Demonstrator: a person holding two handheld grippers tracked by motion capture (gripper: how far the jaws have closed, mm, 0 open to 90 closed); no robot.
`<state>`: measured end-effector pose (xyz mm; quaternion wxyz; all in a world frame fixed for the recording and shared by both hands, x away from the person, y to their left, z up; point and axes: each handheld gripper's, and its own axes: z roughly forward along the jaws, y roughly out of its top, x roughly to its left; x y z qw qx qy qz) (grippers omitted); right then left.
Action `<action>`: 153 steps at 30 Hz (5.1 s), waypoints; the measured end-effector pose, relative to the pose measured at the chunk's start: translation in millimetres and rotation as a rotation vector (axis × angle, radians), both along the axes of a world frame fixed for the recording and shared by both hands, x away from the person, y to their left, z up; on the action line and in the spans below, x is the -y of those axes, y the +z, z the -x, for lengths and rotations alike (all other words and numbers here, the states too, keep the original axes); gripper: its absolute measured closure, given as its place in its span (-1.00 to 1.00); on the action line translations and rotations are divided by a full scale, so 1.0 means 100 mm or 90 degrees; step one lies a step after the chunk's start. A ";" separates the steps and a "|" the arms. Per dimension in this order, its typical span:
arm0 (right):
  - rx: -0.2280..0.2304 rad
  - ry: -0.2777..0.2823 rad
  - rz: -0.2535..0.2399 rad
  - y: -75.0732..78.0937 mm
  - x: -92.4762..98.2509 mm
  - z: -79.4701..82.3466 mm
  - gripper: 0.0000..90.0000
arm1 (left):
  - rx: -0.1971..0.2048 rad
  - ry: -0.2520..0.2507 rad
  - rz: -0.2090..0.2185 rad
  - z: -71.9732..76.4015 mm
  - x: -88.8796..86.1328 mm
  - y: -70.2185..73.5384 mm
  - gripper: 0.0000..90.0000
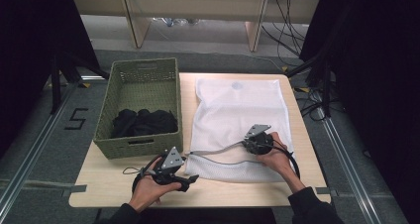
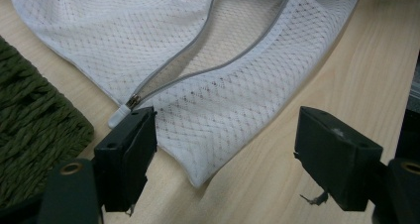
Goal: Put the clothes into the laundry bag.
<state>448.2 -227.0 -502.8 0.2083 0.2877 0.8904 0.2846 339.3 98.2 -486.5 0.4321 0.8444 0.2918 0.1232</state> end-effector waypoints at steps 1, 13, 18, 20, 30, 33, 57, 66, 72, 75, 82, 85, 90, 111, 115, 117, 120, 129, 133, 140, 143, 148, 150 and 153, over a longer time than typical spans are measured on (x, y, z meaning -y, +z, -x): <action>-0.015 -0.006 -0.003 0.00 0.00 0.01 0.94 | 0.007 -0.003 -0.008 -0.01 -0.01 0.00 -0.47; 0.021 0.009 0.005 0.13 0.01 0.00 0.98 | -0.001 -0.001 -0.014 -0.03 -0.03 0.03 -0.47; 0.028 0.015 0.003 0.19 0.01 -0.01 0.99 | 0.012 -0.009 -0.015 -0.04 -0.03 0.04 -0.47; 0.031 0.014 -0.001 0.21 0.01 -0.02 1.00 | 0.002 -0.005 -0.015 -0.05 -0.03 0.05 -0.47; 0.050 0.009 -0.008 0.30 0.04 -0.01 1.00 | 0.004 0.000 -0.020 -0.06 -0.04 0.03 -0.47; 0.051 0.005 -0.019 0.33 0.03 -0.01 1.00 | 0.010 -0.001 -0.016 -0.05 -0.04 0.04 -0.47; 0.076 0.013 -0.043 0.56 0.01 -0.11 1.00 | -0.008 0.044 0.061 -0.18 -0.23 0.60 -0.49; 0.093 0.016 -0.051 0.62 0.04 -0.15 1.00 | 0.013 0.062 0.065 -0.40 -0.38 0.90 -0.50; 0.106 0.028 -0.040 0.68 0.04 -0.17 1.00 | 0.008 0.092 0.075 -0.70 -0.59 1.03 -0.51; 0.102 0.012 -0.050 0.70 0.04 -0.16 1.00 | -0.023 0.103 0.085 -0.89 -0.71 1.06 -0.52; 0.096 0.015 -0.043 0.67 0.06 -0.15 1.00 | -0.034 0.177 -0.048 -1.35 -1.03 1.04 -0.53; 0.094 0.011 -0.043 0.66 0.06 -0.14 1.00 | -0.059 0.202 -0.053 -1.52 -1.10 0.90 -0.54; 0.089 0.005 -0.042 0.63 0.08 -0.14 1.00 | -0.100 0.198 -0.115 -1.75 -1.17 0.72 -0.53; 0.087 0.019 -0.030 0.58 0.10 -0.15 0.99 | -0.215 0.083 -0.150 -1.92 -1.23 0.28 -0.66; 0.079 0.013 -0.031 0.58 0.09 -0.13 0.99 | -0.222 0.098 -0.157 -1.91 -1.25 0.16 -0.67; 0.076 0.017 -0.026 0.58 0.08 -0.13 0.99 | -0.241 0.103 -0.140 -1.92 -1.28 0.08 -0.68; 0.071 0.009 -0.029 0.56 0.07 -0.12 0.99 | -0.252 0.102 -0.130 -1.94 -1.30 0.03 -0.72; 0.073 0.018 -0.024 0.56 0.06 -0.13 0.99 | -0.218 0.138 -0.187 -1.94 -1.17 -0.02 -0.56; 0.070 0.013 -0.027 0.56 0.06 -0.12 0.99 | -0.217 0.150 -0.171 -1.97 -1.23 0.04 -0.04; 0.073 0.021 -0.025 0.55 0.04 -0.15 0.99 | -0.193 0.122 -0.131 -2.01 -1.23 0.12 0.64; 0.075 0.026 -0.023 0.56 0.02 -0.16 0.99 | -0.171 0.191 -0.076 -2.02 -1.25 0.15 0.63; 0.076 0.032 -0.022 0.57 -0.01 -0.18 0.99 | -0.100 0.284 -0.084 -2.03 -1.27 0.17 0.52; 0.075 0.032 -0.025 0.57 -0.01 -0.18 0.99 | -0.134 0.275 -0.085 -2.02 -1.28 0.17 0.26; 0.072 0.025 -0.027 0.57 -0.01 -0.18 0.99 | -0.196 0.237 -0.101 -2.00 -1.29 0.20 -0.11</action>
